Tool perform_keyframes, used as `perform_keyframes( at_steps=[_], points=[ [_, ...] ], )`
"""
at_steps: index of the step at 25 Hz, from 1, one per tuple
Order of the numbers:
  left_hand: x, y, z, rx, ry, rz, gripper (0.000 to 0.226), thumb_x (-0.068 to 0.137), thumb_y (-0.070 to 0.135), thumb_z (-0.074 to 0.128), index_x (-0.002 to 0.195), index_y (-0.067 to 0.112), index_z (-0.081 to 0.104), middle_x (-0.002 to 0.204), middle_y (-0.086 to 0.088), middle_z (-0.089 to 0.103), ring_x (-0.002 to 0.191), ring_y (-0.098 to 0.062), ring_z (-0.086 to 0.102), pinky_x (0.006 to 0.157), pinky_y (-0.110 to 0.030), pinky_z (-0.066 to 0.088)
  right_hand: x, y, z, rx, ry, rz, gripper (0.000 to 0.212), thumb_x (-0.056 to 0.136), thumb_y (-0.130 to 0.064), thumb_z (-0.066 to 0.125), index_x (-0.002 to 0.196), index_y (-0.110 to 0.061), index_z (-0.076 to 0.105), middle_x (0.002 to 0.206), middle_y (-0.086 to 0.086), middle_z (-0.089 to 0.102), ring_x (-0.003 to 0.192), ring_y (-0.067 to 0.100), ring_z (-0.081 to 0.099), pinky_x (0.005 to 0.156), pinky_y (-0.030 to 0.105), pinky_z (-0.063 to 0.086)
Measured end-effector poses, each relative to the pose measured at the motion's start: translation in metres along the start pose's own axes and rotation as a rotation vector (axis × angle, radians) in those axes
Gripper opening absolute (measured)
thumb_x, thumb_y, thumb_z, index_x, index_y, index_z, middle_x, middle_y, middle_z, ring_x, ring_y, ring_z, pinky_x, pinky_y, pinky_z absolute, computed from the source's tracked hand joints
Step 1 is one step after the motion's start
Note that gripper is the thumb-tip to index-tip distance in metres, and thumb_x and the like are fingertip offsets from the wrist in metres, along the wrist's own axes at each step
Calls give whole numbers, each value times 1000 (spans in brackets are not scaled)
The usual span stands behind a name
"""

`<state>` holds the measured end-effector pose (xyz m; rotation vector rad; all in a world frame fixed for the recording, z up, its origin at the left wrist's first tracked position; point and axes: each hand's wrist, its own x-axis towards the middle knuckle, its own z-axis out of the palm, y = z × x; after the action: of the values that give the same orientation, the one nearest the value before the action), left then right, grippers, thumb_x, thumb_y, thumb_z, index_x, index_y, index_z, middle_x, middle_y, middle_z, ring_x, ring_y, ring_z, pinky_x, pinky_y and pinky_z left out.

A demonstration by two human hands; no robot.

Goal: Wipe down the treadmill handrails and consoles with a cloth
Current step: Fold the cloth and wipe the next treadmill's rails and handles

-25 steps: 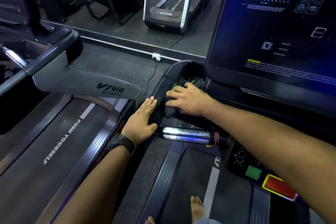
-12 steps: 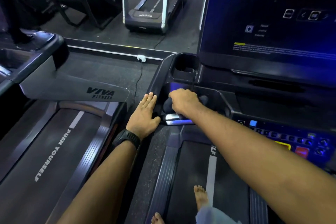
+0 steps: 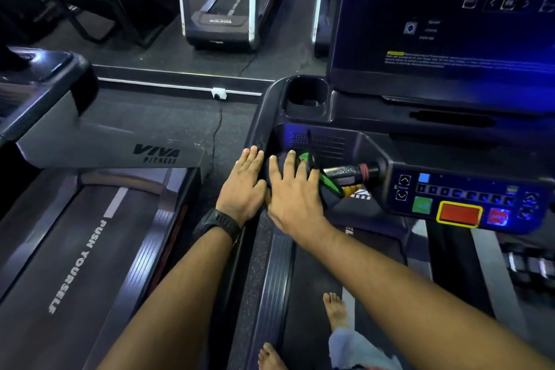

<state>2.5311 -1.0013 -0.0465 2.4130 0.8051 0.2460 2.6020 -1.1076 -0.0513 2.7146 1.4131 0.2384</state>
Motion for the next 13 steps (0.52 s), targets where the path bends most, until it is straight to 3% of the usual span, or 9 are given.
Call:
perform_keyframes(
  at_steps=[2, 5, 6, 8, 10, 12, 13],
  points=[
    [0, 1, -1, 1, 1, 11, 65, 91, 14, 38, 154, 7, 25, 164, -6, 13, 152, -14, 3, 117, -17, -5, 13, 3, -1, -37, 10, -47, 66, 97, -47, 42, 154, -17, 31, 150, 27, 41, 121, 40, 54, 100, 52, 37],
    [0, 4, -1, 3, 7, 18, 62, 95, 7, 42, 155, 7, 24, 164, -7, 13, 152, -15, 2, 117, -17, -4, 38, 14, -17, 44, -54, 43, 53, 96, -52, 39, 139, -23, 48, 132, 21, 59, 105, 35, 63, 95, 51, 34],
    [-1, 2, -1, 13, 1, 21, 63, 94, 8, 41, 155, 7, 23, 164, -7, 12, 152, -15, 2, 117, -17, -4, 35, 14, -15, 35, -45, 53, 51, 95, -53, 40, 135, -24, 51, 131, 21, 59, 107, 37, 62, 102, 57, 29],
    [-2, 1, -1, 30, -7, 27, 66, 92, 13, 39, 155, 7, 23, 165, -7, 12, 152, -15, 1, 117, -18, -4, 15, 9, -10, -93, -56, -10, 56, 98, -53, 37, 144, -23, 46, 143, 27, 50, 121, 44, 56, 112, 71, -1],
    [-2, -2, 0, 22, -5, 27, 66, 91, 12, 39, 155, 8, 24, 165, -7, 13, 152, -14, 2, 117, -18, -4, 14, 10, -12, -156, -60, -72, 59, 99, -56, 31, 143, -21, 50, 136, 25, 57, 118, 43, 59, 112, 69, -18],
    [0, -3, 1, 3, 10, 20, 64, 93, 6, 42, 155, 9, 25, 165, -5, 14, 152, -13, 3, 116, -15, -5, 41, 21, -19, -13, -66, 12, 56, 94, -58, 32, 120, -23, 67, 106, 14, 71, 98, 34, 68, 117, 64, -11],
    [1, -3, 1, -7, 19, 16, 65, 92, 5, 43, 155, 9, 26, 164, -4, 14, 152, -13, 3, 114, -13, -5, 48, 23, -23, 79, -91, 56, 52, 92, -58, 36, 112, -24, 69, 101, 10, 71, 94, 32, 68, 118, 63, -1]
  ],
)
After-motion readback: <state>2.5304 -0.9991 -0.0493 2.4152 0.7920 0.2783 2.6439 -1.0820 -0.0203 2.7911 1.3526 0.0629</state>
